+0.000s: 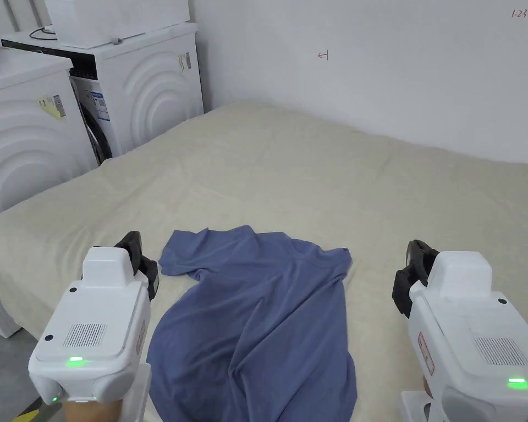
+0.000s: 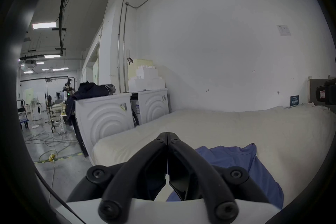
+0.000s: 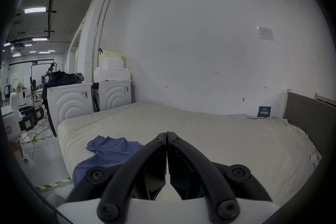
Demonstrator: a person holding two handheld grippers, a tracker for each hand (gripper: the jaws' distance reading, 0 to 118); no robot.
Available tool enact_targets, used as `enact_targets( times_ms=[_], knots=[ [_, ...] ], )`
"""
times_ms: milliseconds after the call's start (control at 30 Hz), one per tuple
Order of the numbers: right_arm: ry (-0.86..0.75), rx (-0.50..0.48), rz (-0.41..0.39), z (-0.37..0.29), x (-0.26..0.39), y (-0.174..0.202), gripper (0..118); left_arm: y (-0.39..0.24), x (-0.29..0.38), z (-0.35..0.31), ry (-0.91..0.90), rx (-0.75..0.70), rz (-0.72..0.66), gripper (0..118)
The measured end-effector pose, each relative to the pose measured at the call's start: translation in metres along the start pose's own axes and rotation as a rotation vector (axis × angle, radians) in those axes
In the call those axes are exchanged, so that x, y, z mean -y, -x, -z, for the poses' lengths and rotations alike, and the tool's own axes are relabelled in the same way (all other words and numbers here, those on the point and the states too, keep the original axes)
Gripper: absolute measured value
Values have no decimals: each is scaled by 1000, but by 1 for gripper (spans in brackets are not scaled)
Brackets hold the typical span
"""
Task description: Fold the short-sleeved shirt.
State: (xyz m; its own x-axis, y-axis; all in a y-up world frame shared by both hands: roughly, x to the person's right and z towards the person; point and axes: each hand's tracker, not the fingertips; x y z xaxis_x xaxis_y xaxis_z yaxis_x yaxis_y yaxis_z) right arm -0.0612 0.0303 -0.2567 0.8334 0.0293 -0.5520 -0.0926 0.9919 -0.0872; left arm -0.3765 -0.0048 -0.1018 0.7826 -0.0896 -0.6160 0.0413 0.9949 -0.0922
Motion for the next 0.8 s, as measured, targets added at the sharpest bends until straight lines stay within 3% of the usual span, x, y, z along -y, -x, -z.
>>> enact_targets(
  times_ms=[300,400,533,567,633,800],
  knots=[
    [15,3,-9,12,1,-1,0,-31,7,64,365,160,-101,4],
    [29,10,-6,17,2,-3,0,-50,21,96,538,203,-110,25],
    [53,32,7,22,5,-10,0,-78,40,132,722,269,-123,88],
    [57,40,7,22,6,-12,0,-84,45,140,748,280,-125,99],
    [66,51,9,24,8,-18,0,-98,55,150,794,296,-87,106],
    [86,83,12,30,18,-41,0,-134,87,180,921,320,73,106]
  ],
)
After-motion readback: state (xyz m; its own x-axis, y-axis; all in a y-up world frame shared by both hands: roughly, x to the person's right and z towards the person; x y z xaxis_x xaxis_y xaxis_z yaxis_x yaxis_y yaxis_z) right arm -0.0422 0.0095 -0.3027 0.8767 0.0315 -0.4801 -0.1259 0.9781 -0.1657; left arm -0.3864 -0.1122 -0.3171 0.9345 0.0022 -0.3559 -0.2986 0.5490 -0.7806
